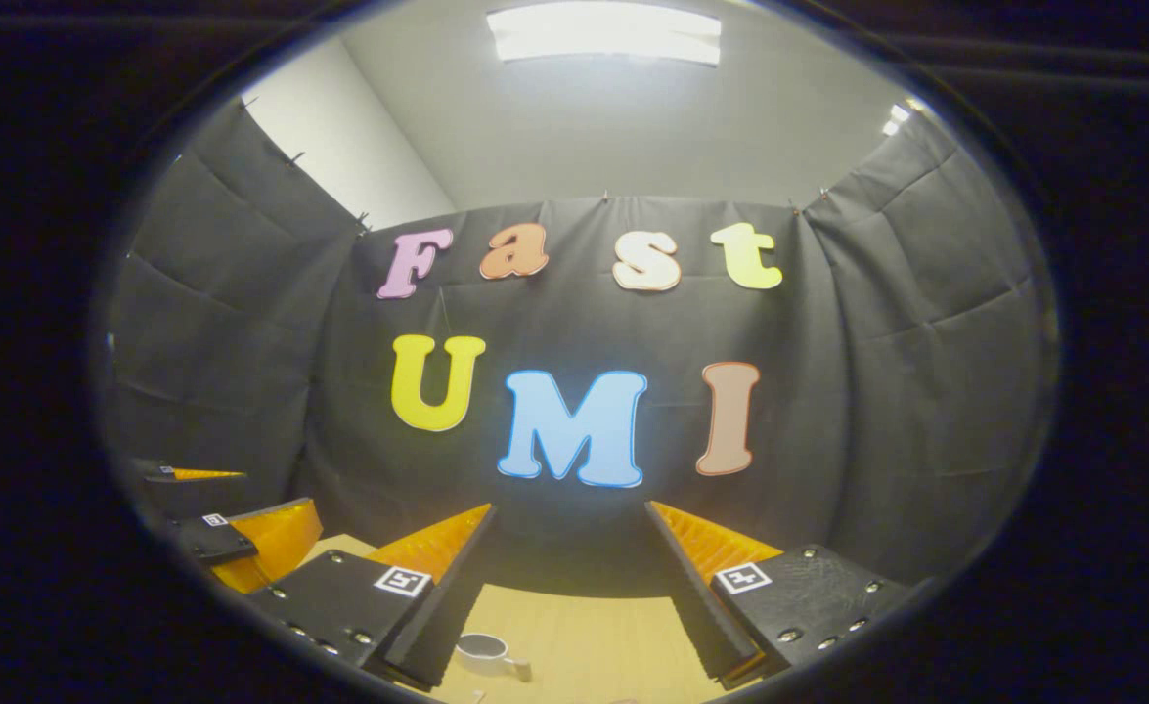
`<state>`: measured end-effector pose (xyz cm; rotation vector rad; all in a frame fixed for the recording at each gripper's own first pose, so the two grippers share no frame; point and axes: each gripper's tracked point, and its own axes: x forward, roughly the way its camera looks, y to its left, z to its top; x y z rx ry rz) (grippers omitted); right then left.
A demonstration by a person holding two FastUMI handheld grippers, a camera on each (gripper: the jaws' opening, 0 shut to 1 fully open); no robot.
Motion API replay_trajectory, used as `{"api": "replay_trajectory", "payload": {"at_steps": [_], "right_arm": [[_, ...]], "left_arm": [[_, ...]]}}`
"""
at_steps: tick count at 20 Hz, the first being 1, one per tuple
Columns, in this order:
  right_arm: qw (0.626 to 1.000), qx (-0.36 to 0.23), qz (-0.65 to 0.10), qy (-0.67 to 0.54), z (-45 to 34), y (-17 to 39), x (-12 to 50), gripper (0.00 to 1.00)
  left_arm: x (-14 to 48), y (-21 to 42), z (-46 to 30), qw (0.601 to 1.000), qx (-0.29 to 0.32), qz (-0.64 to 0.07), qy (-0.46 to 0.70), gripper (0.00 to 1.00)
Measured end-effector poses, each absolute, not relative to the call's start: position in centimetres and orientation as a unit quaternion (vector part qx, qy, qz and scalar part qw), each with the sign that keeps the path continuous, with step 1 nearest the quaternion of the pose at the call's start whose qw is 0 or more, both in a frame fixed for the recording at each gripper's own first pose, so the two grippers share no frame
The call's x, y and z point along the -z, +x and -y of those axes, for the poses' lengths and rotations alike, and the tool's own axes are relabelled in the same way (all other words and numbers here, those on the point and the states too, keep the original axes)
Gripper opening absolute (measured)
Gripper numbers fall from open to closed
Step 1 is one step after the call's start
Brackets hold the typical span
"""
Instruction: Put the toothbrush and toothpaste on the desktop into the cup, then pick up the cup and place it on the coaster on the desktop.
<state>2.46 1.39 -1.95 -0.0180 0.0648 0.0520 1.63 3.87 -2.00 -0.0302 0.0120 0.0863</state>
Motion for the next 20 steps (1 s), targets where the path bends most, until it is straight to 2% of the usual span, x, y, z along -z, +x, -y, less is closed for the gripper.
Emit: {"api": "replay_trajectory", "payload": {"at_steps": [1,7,9,11,12,15,16,20], "right_arm": [[0.999,-0.026,-0.034,-0.008,-1.4,2.6,2.2,0.90],[1.000,-0.017,-0.014,0.014,-1.1,3.8,2.9,0.90],[1.000,-0.018,-0.018,0.013,-1.0,4.0,3.7,0.90],[1.000,-0.017,-0.021,0.004,-0.8,3.9,4.4,0.90],[0.999,-0.019,-0.026,0.000,-0.7,3.8,4.9,0.91],[0.999,-0.017,-0.042,-0.006,-0.5,3.4,6.6,0.90],[0.999,-0.016,-0.048,-0.011,-0.4,3.3,7.2,0.90],[0.996,-0.027,-0.081,-0.018,-1.0,2.7,10.1,0.90]], "left_arm": [[2.2,1.7,-4.0,0.999,-0.043,-0.007,-0.013,0.92],[3.7,3.1,-3.9,0.999,-0.026,-0.023,0.007,0.92],[4.3,3.5,-3.5,0.999,-0.017,-0.028,0.017,0.96],[5.2,3.7,-3.4,0.999,-0.010,-0.035,0.021,0.96],[5.7,3.8,-3.5,0.999,-0.007,-0.040,0.021,0.92],[7.6,4.4,-3.8,0.998,-0.002,-0.060,0.023,0.92],[8.3,4.5,-3.9,0.997,-0.002,-0.067,0.025,0.96],[10.7,5.2,-4.2,0.995,0.001,-0.094,0.033,0.96]]}}
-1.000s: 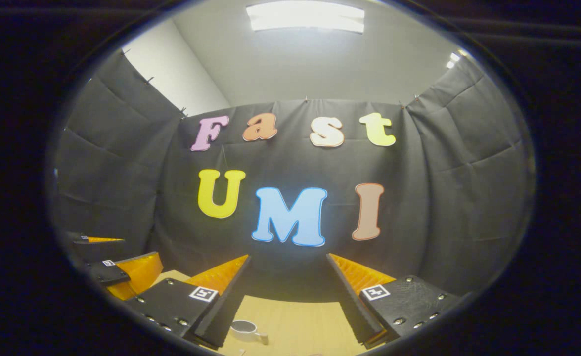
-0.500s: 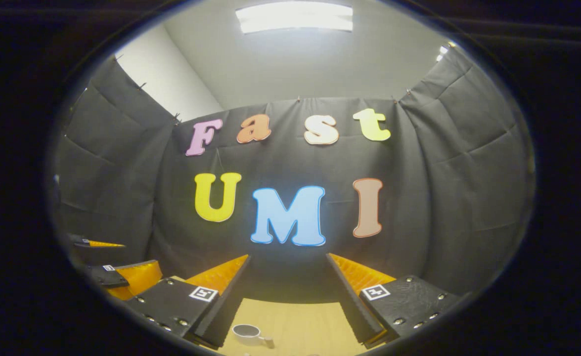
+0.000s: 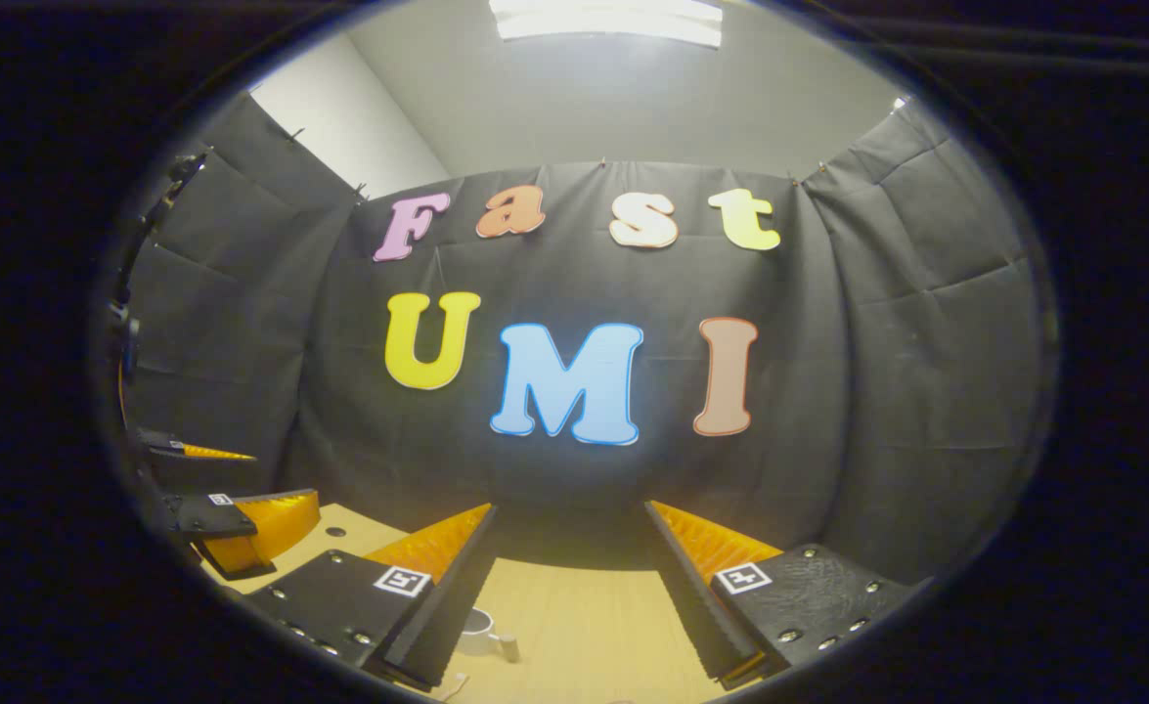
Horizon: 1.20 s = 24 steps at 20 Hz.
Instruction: Put the toothbrush and toothpaste on the desktop into the cup, then pick up the cup and place it on the coaster on the desktop.
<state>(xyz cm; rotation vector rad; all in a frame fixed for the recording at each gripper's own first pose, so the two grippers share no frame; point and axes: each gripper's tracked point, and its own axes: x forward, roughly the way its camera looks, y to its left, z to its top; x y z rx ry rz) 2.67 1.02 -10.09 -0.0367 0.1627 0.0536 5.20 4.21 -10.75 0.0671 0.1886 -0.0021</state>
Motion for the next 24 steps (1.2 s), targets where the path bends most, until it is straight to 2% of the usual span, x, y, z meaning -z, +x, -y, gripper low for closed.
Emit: {"api": "replay_trajectory", "payload": {"at_steps": [5,6,8,9,12,13,15,21,24], "right_arm": [[0.990,-0.049,-0.128,-0.019,-2.7,1.9,14.2,0.90],[0.989,-0.053,-0.137,-0.019,-3.0,1.9,14.9,0.90],[0.986,-0.061,-0.157,-0.015,-3.8,1.7,16.6,0.90],[0.983,-0.065,-0.172,-0.014,-4.4,1.7,17.8,0.90],[0.975,-0.077,-0.209,-0.010,-5.8,1.2,20.8,0.90],[0.972,-0.080,-0.221,-0.008,-6.3,1.1,21.8,0.90],[0.966,-0.084,-0.246,-0.006,-7.2,0.6,23.8,0.90],[0.928,-0.076,-0.364,0.016,-10.3,-2.2,30.8,0.90],[0.913,-0.079,-0.399,-0.002,-11.4,-3.8,33.3,0.90]], "left_arm": [[14.2,5.3,-4.3,0.990,0.004,-0.131,0.042,0.96],[15.0,5.3,-4.3,0.989,0.004,-0.140,0.044,0.92],[16.9,5.1,-4.6,0.986,0.006,-0.161,0.047,0.96],[18.1,4.9,-4.9,0.983,0.005,-0.175,0.048,0.92],[21.5,4.1,-6.2,0.977,-0.002,-0.211,0.040,1.00],[22.4,4.0,-6.7,0.974,-0.004,-0.222,0.039,0.96],[24.6,3.8,-7.8,0.968,-0.011,-0.247,0.041,0.96],[30.8,2.5,-10.8,0.949,-0.015,-0.310,0.060,0.97],[34.0,1.7,-11.7,0.937,-0.003,-0.342,0.070,0.97]]}}
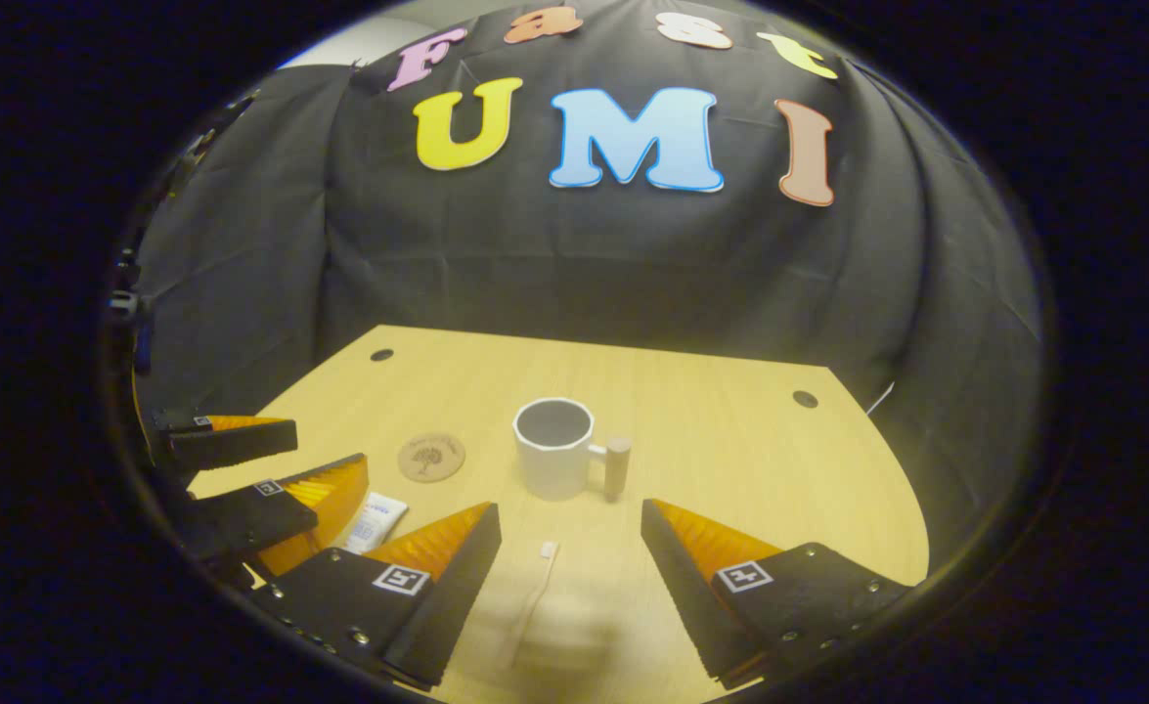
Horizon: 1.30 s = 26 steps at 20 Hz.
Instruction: Put the toothbrush and toothpaste on the desktop into the cup, then pick up the cup and place it on the coaster on the desktop.
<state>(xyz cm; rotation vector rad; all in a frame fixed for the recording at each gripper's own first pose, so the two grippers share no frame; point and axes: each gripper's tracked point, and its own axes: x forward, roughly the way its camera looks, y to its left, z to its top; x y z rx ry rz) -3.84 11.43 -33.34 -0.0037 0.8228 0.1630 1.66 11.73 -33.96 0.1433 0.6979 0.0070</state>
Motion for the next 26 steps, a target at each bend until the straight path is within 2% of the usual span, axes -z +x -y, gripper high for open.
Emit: {"api": "replay_trajectory", "payload": {"at_steps": [2,3,4,5,6,7,9,10,11,12,13,14,15,16,17,18,20,22,25,26], "right_arm": [[0.898,-0.079,-0.433,-0.005,-11.8,-4.7,35.3,0.90],[0.889,-0.080,-0.452,0.000,-12.0,-5.3,36.3,0.90],[0.880,-0.077,-0.469,0.006,-12.3,-5.7,37.1,0.91],[0.871,-0.073,-0.485,0.011,-12.4,-6.4,38.1,0.91],[0.864,-0.067,-0.498,0.010,-12.4,-6.9,38.8,0.91],[0.856,-0.060,-0.514,0.005,-12.1,-7.4,39.4,0.91],[0.834,-0.050,-0.549,0.002,-12.2,-8.6,41.4,0.86],[0.823,-0.045,-0.567,0.004,-12.3,-9.1,42.3,0.87],[0.814,-0.041,-0.580,0.011,-12.6,-9.4,43.2,0.83],[0.809,-0.035,-0.587,0.019,-12.8,-9.5,43.5,0.83],[0.805,-0.028,-0.592,0.024,-12.9,-9.6,43.9,0.83],[0.801,-0.023,-0.598,0.024,-12.9,-9.8,44.4,0.83],[0.796,-0.021,-0.605,0.025,-13.1,-10.0,44.8,0.83],[0.791,-0.021,-0.610,0.026,-13.3,-10.1,45.1,0.83],[0.788,-0.021,-0.614,0.028,-13.5,-10.2,45.4,0.77],[0.786,-0.020,-0.618,0.027,-13.7,-10.3,45.7,0.74],[0.782,-0.018,-0.623,0.021,-13.8,-10.3,46.0,0.74],[0.776,-0.019,-0.630,0.022,-14.0,-10.5,46.3,0.68],[0.772,-0.020,-0.634,0.028,-14.4,-10.5,46.8,0.68],[0.772,-0.019,-0.635,0.028,-14.4,-10.4,46.7,0.68]], "left_arm": [[35.8,0.7,-12.1,0.930,-0.001,-0.361,0.070,0.96],[36.6,0.4,-12.3,0.927,0.000,-0.370,0.067,1.00],[37.4,0.1,-12.4,0.923,0.003,-0.380,0.064,0.92],[38.1,-0.2,-12.5,0.919,0.003,-0.389,0.064,0.92],[38.8,-0.5,-12.7,0.915,0.004,-0.399,0.065,0.97],[39.9,-0.7,-13.0,0.909,0.004,-0.411,0.066,0.97],[41.8,-1.4,-13.4,0.896,0.003,-0.439,0.063,0.97],[42.7,-1.9,-13.6,0.889,0.001,-0.453,0.060,0.97],[43.4,-2.2,-13.8,0.884,-0.001,-0.463,0.059,0.93],[43.8,-2.4,-14.1,0.882,-0.002,-0.468,0.060,0.92],[44.2,-2.6,-14.4,0.879,-0.003,-0.472,0.062,0.97],[44.5,-2.9,-14.7,0.876,-0.006,-0.479,0.063,0.93],[45.1,-3.2,-14.9,0.872,-0.009,-0.486,0.061,0.97],[45.5,-3.5,-15.1,0.868,-0.011,-0.492,0.057,0.92],[45.9,-3.7,-15.2,0.865,-0.014,-0.498,0.054,0.96],[46.2,-3.8,-15.3,0.864,-0.015,-0.501,0.053,0.95],[46.7,-3.9,-15.5,0.860,-0.016,-0.507,0.053,0.95],[47.1,-4.0,-15.4,0.858,-0.016,-0.511,0.051,0.99],[47.6,-4.1,-15.0,0.855,-0.009,-0.516,0.047,0.94],[47.7,-4.1,-14.9,0.854,-0.007,-0.519,0.048,0.89]]}}
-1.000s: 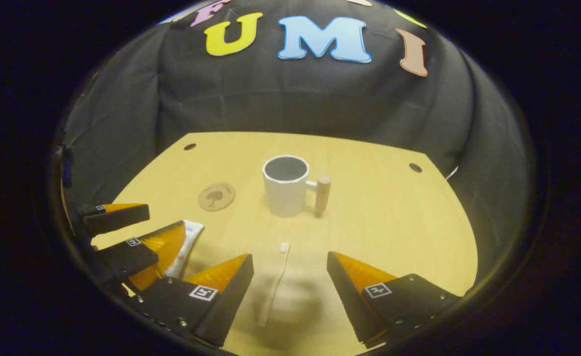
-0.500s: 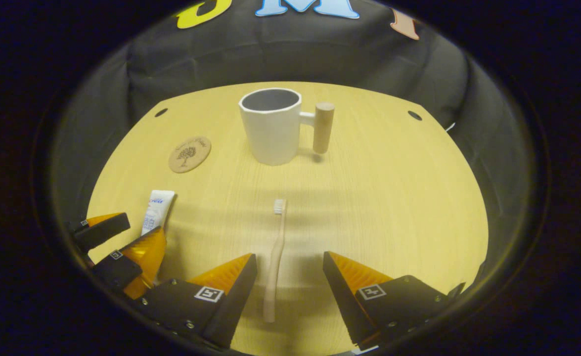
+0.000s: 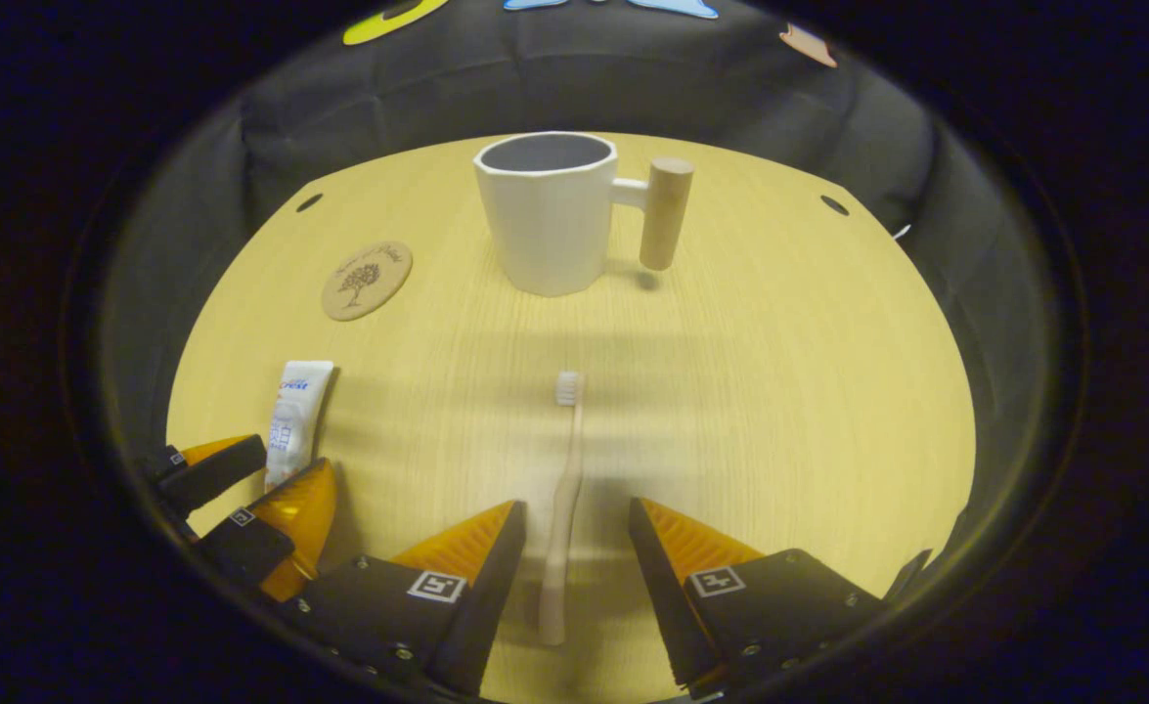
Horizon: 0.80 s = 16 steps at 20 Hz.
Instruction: Put the toothbrush and toothpaste on the desktop into the cup, then pick up the cup and place it on the coaster on the desktop.
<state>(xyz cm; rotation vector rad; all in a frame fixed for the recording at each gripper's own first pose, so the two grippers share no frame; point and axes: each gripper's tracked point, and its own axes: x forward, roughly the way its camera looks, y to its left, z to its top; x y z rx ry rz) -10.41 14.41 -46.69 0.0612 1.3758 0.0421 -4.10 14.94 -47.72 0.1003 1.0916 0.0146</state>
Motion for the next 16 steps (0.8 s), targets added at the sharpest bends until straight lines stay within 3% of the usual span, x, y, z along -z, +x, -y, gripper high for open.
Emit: {"api": "replay_trajectory", "payload": {"at_steps": [2,3,5,7,10,11,14,16], "right_arm": [[0.770,-0.019,-0.637,0.030,-14.4,-10.3,46.7,0.57],[0.767,-0.021,-0.641,0.030,-14.4,-10.6,46.7,0.57],[0.763,-0.024,-0.645,0.031,-14.4,-10.8,47.0,0.60],[0.763,-0.022,-0.645,0.032,-14.5,-10.8,47.0,0.24],[0.764,-0.016,-0.644,0.033,-14.4,-10.2,48.2,0.24],[0.760,-0.011,-0.649,0.034,-14.5,-10.7,46.9,0.05],[0.759,-0.016,-0.650,0.029,-14.7,-10.6,46.9,0.02],[0.763,-0.018,-0.646,0.031,-14.8,-10.5,46.9,0.02]], "left_arm": [[47.8,-4.0,-14.4,0.852,0.001,-0.521,0.045,0.79],[47.7,-3.9,-14.0,0.853,0.007,-0.520,0.042,0.74],[48.0,-3.9,-13.6,0.852,0.011,-0.522,0.036,0.55],[47.9,-4.3,-13.6,0.851,0.011,-0.524,0.033,0.48],[47.9,-4.1,-13.5,0.849,0.009,-0.528,0.030,0.45],[48.0,-4.2,-13.6,0.847,0.006,-0.531,0.037,0.46],[47.8,-4.1,-13.7,0.846,-0.004,-0.530,0.060,0.25],[47.8,-4.0,-13.7,0.847,-0.006,-0.528,0.067,0.19]]}}
